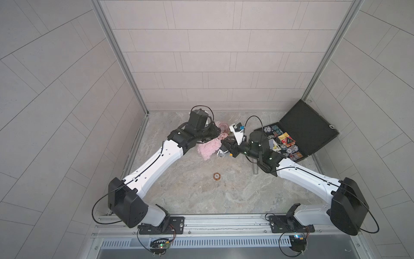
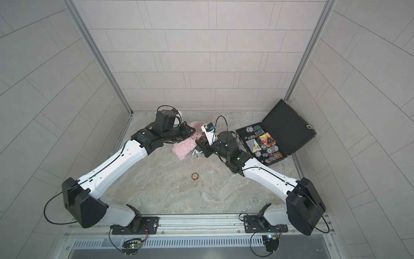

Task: Remove the decoration from the bag
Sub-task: Remove the decoration item from the bag.

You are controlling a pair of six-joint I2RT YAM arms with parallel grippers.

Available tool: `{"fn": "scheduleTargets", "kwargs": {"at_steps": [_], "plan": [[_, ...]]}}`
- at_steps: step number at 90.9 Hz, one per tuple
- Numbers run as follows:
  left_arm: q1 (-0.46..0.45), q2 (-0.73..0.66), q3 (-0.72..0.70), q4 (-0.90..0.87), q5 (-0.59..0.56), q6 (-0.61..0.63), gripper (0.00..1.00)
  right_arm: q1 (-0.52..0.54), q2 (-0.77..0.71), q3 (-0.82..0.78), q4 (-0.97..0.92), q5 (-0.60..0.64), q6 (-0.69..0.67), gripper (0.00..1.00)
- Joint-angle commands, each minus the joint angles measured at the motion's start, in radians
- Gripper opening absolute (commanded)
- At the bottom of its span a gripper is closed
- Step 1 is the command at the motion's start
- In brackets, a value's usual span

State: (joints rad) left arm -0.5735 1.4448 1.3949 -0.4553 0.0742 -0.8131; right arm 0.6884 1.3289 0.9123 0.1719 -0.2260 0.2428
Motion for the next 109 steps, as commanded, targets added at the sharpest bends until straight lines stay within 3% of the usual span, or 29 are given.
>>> {"fn": "scheduleTargets", "kwargs": {"at_steps": [1,64,109], "plan": [[-0.002,-0.043,-0.002,0.062,0.039,0.002,0.00,-0.009,-0.006,-0.016,-0.008,0.012,-0.010,0.25],[0.027,-0.050,-0.027,0.081,0.083,0.013,0.00,-0.012,-0.044,-0.044,0.032,-0.014,-0.024,0.07],[0.027,-0.111,-0.154,0.260,0.150,0.083,0.00,-0.025,-0.092,-0.014,0.005,0.027,0.153,0.02]]}}
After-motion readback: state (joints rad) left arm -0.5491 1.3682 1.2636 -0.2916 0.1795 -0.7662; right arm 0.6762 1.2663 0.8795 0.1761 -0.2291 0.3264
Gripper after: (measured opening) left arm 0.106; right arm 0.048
